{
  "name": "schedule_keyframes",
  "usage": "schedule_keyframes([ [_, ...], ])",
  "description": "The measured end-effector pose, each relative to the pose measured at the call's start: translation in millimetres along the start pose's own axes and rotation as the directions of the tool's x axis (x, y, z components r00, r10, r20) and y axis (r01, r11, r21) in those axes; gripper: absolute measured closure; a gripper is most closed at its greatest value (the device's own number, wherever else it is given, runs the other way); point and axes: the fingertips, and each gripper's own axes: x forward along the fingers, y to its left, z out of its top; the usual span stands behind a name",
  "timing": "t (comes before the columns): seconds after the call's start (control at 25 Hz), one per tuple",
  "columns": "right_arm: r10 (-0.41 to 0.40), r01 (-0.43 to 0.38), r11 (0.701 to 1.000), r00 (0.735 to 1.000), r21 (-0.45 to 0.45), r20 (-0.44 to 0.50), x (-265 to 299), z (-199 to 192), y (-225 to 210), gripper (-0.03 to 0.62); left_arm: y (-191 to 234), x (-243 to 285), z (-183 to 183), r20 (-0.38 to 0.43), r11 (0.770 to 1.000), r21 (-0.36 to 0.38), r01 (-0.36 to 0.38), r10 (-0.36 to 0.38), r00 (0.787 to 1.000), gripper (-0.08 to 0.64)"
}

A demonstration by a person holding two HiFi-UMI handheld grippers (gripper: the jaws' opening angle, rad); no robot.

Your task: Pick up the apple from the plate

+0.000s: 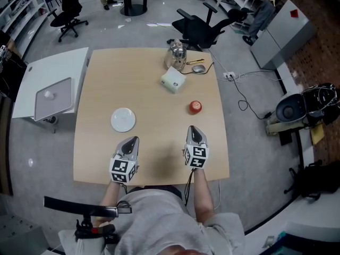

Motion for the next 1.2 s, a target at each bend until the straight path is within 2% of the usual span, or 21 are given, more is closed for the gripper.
schedule_keyframes([
  [0.36, 0.01, -0.012, 0.999, 0.999, 0.034, 0.038, -39, 11, 17, 0.585, -5, -28, 7, 0.032, 1.0, 0.006, -0.004, 0.004, 0.999, 0.541],
  [0.68, 0.028, -0.03, 0.998, 0.999, 0.055, 0.042, -48, -7, 31, 0.586, 5, -32, -7, 0.052, 1.0, 0.0, -0.019, 0.019, 0.998, 0.541],
  [1.04, 0.037, -0.039, 0.999, 0.998, 0.033, 0.057, -60, -18, 43, 0.586, 11, -36, -16, 0.066, 1.0, 0.0, -0.026, 0.026, 0.997, 0.541],
  [1.2, 0.034, -0.034, 0.999, 0.996, -0.009, 0.076, -81, -11, 53, 0.586, 9, -50, -10, 0.073, 1.0, 0.003, -0.026, 0.025, 0.997, 0.541],
])
